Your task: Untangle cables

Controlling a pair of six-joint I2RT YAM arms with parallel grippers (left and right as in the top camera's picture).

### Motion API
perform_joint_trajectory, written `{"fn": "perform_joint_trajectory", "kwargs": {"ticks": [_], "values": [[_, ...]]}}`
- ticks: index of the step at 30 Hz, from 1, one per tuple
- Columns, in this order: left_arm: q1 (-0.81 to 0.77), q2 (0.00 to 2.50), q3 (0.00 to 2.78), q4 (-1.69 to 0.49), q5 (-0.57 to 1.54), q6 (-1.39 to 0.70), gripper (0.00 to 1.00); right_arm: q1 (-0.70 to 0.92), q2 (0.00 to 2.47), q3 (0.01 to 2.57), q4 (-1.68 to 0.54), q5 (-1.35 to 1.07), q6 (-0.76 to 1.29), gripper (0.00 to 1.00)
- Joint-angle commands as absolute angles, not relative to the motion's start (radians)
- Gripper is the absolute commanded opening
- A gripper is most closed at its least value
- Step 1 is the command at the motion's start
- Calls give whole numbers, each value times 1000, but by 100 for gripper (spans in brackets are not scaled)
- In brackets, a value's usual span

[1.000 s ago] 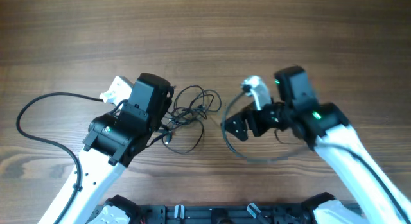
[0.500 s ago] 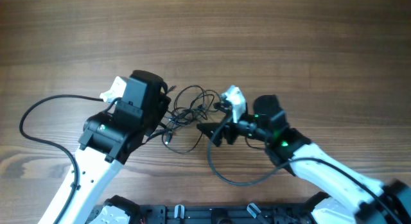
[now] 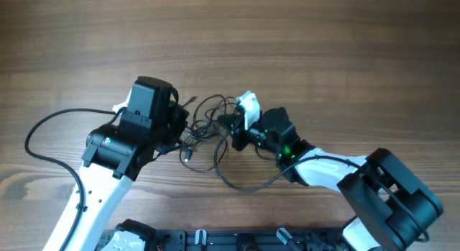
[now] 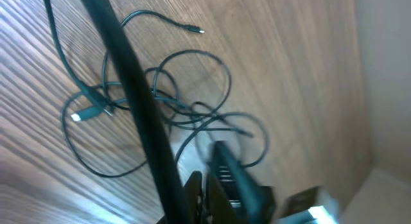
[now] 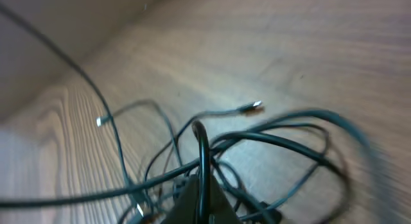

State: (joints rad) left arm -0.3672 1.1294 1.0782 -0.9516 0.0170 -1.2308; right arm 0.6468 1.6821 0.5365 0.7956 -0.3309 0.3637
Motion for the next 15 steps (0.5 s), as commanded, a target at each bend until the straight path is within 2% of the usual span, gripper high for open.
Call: {"fn": "perform_joint_trajectory", "kwargs": {"ticks": [1,3,6,9,13,15], "values": [[-361,1122,1081,-1009,38,-987,4,540,1574,556,766,-302,499,4],[-361,1089,1081,-1000,90,-873,4,456,1559,556,670,-235,517,4],[-361,988,1081,-976,191,-722,4,314,1560,556,499,-136,680,4],[-347,833,1082,-973,174,-688,4,151,1560,555,374,-133,679,4],[-226,628,1095,-969,-9,-689,4,-29,1560,555,244,-134,676,4],[-125,549,1095,-952,-153,-697,4,-118,1560,555,203,-143,598,4]]}}
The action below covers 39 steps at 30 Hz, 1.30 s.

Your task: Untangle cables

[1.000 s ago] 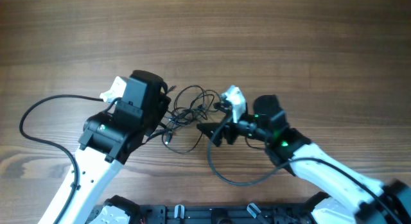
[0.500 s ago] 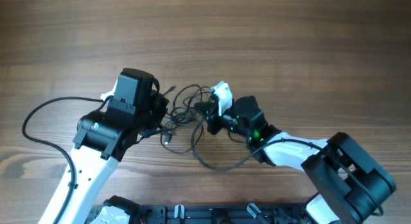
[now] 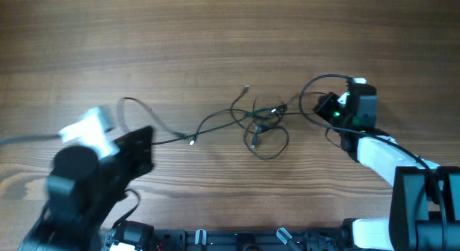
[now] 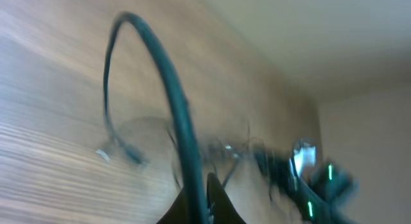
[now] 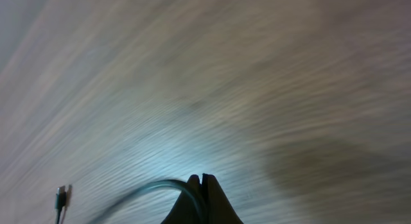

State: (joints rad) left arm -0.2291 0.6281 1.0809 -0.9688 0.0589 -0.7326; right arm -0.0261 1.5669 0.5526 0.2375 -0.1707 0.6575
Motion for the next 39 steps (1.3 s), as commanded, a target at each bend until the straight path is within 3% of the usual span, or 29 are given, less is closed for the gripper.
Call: {"fn": "perform_joint_trajectory", "kwargs": {"ticks": [1,8,14,19,20,21,22,25,31,39], "values": [[-94,536,1095,-942,-177,-697,4,-144,1560,555,189,-147,566,4],[126,599,1095,-789,-228,-715,4,-284,1560,555,84,-149,498,4],[314,804,1133,-683,-225,-710,4,-366,1560,555,15,-73,509,4],[509,1040,1282,-720,-56,-711,4,-450,1560,555,3,-98,516,4],[538,1078,1312,-743,27,-711,4,-453,1560,555,14,-156,485,12],[563,1122,1338,-767,140,-711,4,-453,1560,555,33,-262,412,92],[574,1155,1347,-778,261,-710,4,-450,1560,555,49,-357,367,100],[554,1221,1346,-827,448,-711,4,-427,1555,555,114,-617,339,100],[390,1261,1346,-957,467,-710,4,-348,1441,555,174,-898,340,100],[70,1261,1346,-955,467,-674,4,-13,1320,555,207,-940,337,100]]}}
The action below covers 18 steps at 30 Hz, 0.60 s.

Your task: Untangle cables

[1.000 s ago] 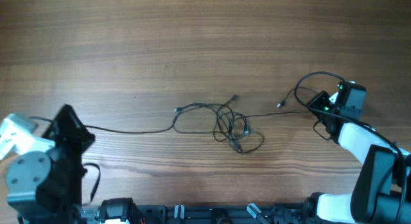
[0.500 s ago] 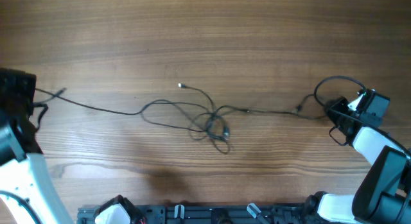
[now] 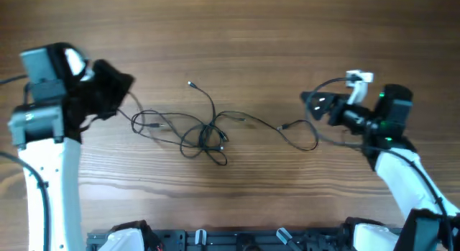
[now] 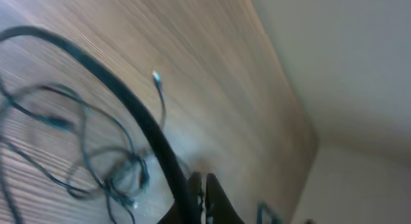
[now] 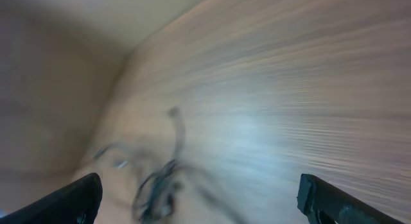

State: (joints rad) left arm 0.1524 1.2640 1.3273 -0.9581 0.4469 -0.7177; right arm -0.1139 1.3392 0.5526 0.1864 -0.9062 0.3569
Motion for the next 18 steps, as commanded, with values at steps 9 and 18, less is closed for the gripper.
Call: {"fn": "perform_joint_trajectory", "kwargs": {"ticks": [9,18], "values": [[28,1156,1347,-717,783,-658,4,355,1350,554,229,-642,182,89],[28,953,1347,-691,793,-662,4,493,1504,554,556,-678,202,62]]}}
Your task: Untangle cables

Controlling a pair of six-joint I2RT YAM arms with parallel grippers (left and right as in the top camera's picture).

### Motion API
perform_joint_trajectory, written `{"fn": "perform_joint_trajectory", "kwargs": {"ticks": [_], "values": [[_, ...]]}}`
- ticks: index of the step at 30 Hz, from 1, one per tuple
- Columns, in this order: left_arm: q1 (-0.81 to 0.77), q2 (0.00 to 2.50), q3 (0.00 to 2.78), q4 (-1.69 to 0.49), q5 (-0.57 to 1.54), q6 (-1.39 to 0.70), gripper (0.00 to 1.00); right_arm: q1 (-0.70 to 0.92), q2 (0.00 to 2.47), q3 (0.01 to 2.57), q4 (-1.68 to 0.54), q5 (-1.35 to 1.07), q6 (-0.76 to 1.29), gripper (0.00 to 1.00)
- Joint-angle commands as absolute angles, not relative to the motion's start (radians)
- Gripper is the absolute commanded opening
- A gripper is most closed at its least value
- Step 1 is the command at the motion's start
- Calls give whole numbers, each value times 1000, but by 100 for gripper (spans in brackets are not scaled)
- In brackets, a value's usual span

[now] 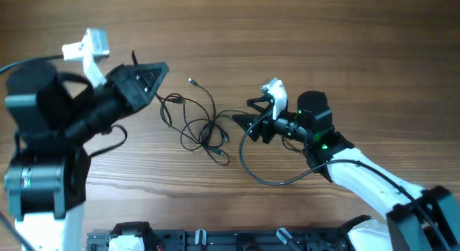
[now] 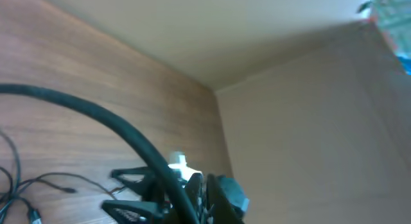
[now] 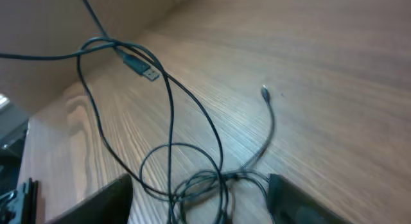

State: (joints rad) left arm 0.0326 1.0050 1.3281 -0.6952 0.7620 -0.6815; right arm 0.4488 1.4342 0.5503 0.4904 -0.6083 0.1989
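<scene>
A knot of thin black cables (image 1: 201, 129) lies mid-table, with a small connector end (image 1: 191, 82) pointing to the far side. My left gripper (image 1: 162, 67), raised at the knot's left, is shut on a thick-looking black cable (image 2: 109, 124) that runs into its jaws (image 2: 196, 193). My right gripper (image 1: 244, 111) stands open at the knot's right edge. Through its wrist camera the tangle (image 3: 199, 185) lies between its spread fingers (image 3: 109, 198), beyond it a USB plug (image 3: 140, 65) and the small connector (image 3: 264, 90). A slack loop (image 1: 259, 178) curves under the right arm.
The wooden table (image 1: 302, 35) stretches wide around the knot. A black rail (image 1: 215, 240) runs along the front edge. The left arm's body (image 1: 43, 129) fills the left side, and the right arm (image 1: 359, 172) crosses the lower right.
My right gripper, still open, has come from the far right to the knot's right edge. My left gripper moved from the far left toward the middle and sits higher. The right-hand strand now lies slack.
Both grippers were shut on cables at the knot in the middle. Then they stood far apart with the cables stretched between them. Later the right gripper was open at the far right, its cable let go. Now it is back at the knot while the left still holds.
</scene>
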Motion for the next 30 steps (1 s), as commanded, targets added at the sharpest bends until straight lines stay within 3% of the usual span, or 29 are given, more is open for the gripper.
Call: {"fn": "perform_joint_trajectory", "kwargs": {"ticks": [1,11,14,19,25,26,27,28,30], "values": [[28,937,1347,-691,792,-663,4,526,1544,554,622,-684,246,62],[28,923,1347,-699,792,-718,4,647,1723,555,893,-663,337,63],[28,923,1347,-699,792,-718,4,696,1724,555,944,-711,346,73],[28,923,1347,-699,791,-723,4,780,1731,557,927,-561,284,90],[28,923,1347,-699,764,-772,4,831,1849,695,902,-531,228,89],[28,923,1347,-699,761,-771,4,839,1883,739,888,-533,228,85],[28,923,1347,-699,761,-771,4,844,1910,784,878,-574,228,72],[28,923,1347,-699,751,-771,4,847,1917,805,878,-627,228,54],[28,923,1347,-699,700,-771,4,848,1916,824,870,-723,233,4]]}}
